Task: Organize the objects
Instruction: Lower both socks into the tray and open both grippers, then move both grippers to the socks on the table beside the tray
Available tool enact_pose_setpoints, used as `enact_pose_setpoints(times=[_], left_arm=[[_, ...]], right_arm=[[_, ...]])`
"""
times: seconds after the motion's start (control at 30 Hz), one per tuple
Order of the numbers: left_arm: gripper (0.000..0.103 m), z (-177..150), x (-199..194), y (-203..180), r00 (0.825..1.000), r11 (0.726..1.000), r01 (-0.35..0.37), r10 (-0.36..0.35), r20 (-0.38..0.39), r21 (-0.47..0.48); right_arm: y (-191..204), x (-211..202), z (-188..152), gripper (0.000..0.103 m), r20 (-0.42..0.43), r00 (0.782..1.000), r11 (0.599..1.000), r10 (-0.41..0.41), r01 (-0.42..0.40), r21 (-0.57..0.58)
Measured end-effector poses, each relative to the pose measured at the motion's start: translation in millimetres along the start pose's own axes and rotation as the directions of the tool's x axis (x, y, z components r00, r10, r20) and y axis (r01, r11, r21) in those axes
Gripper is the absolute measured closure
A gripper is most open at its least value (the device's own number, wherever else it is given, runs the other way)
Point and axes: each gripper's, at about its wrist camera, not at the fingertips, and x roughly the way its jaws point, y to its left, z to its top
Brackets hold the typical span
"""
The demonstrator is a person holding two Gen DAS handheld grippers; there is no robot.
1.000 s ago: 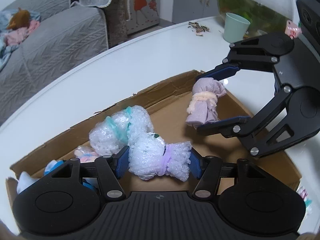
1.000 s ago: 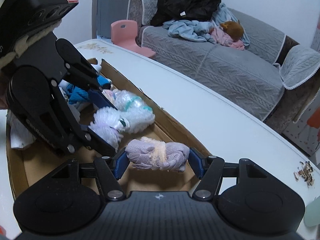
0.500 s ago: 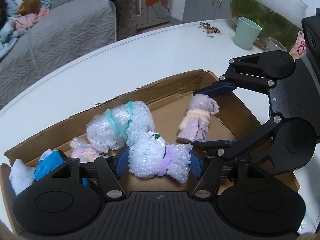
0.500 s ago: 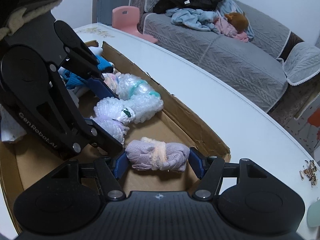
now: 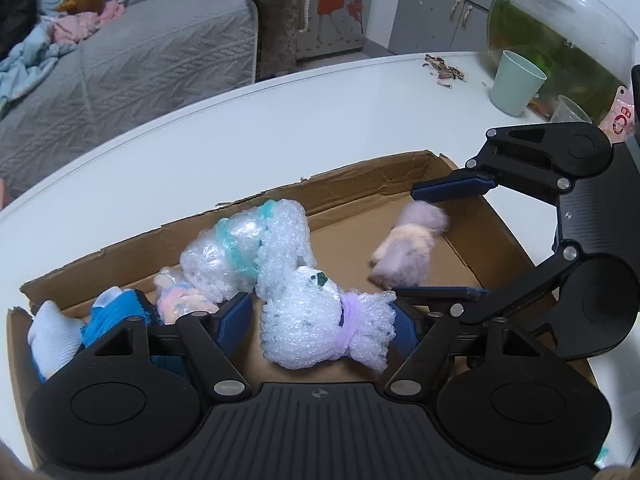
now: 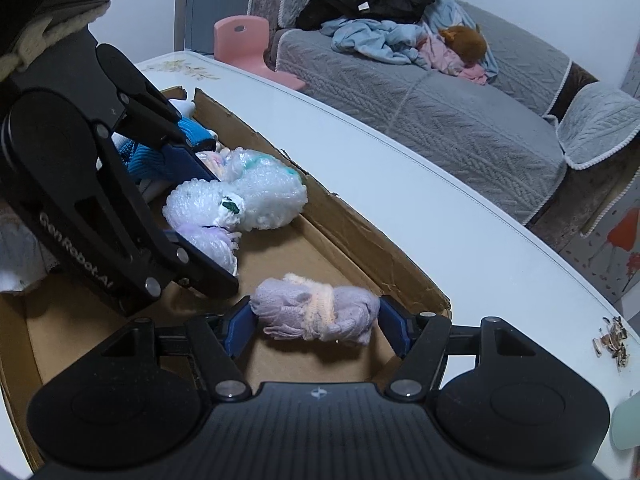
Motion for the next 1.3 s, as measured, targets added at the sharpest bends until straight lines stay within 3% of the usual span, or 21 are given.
enact_pose_setpoints(times=[0.47, 0.73, 0.8, 1.03, 1.17, 1.3], left_arm=[[0.016, -2, -27, -5, 1.0, 0.999, -0.011, 0.011, 0.0, -0.035], [0.011, -27, -102, -15, 0.997, 0.998, -0.02, 0.024, 0.07, -0.065], [0.009, -42, -127, -18, 0.996, 0.997, -0.03, 0.036, 0.08, -0.077], [0.004, -117, -200, -48, 0.991, 0.992, -0.125, 0.126, 0.037, -0.033], [0.002, -186, -226, -68, 0.99, 0.978, -0.142, 0.138, -0.034, -0.155], [0.003, -241, -221, -91, 0.981, 0.951, -0.188, 0.171, -0.09, -0.247]], right_arm=[[2, -18, 0, 0.026, 0.001, 0.999, 0.999, -0.039, 0.039, 0.001], [12, -63, -2, 0.018, 0.043, 0.998, 0.992, -0.054, 0.049, 0.118], [20, -79, -6, 0.011, 0.047, 0.997, 0.989, -0.064, 0.057, 0.139], [58, -126, -29, 0.001, 0.071, 0.996, 0.977, -0.058, 0.042, 0.209], [78, -137, -48, 0.001, 0.02, 0.998, 0.972, -0.056, 0.05, 0.228], [90, -141, -59, 0.001, -0.036, 0.998, 0.975, -0.058, 0.064, 0.213]])
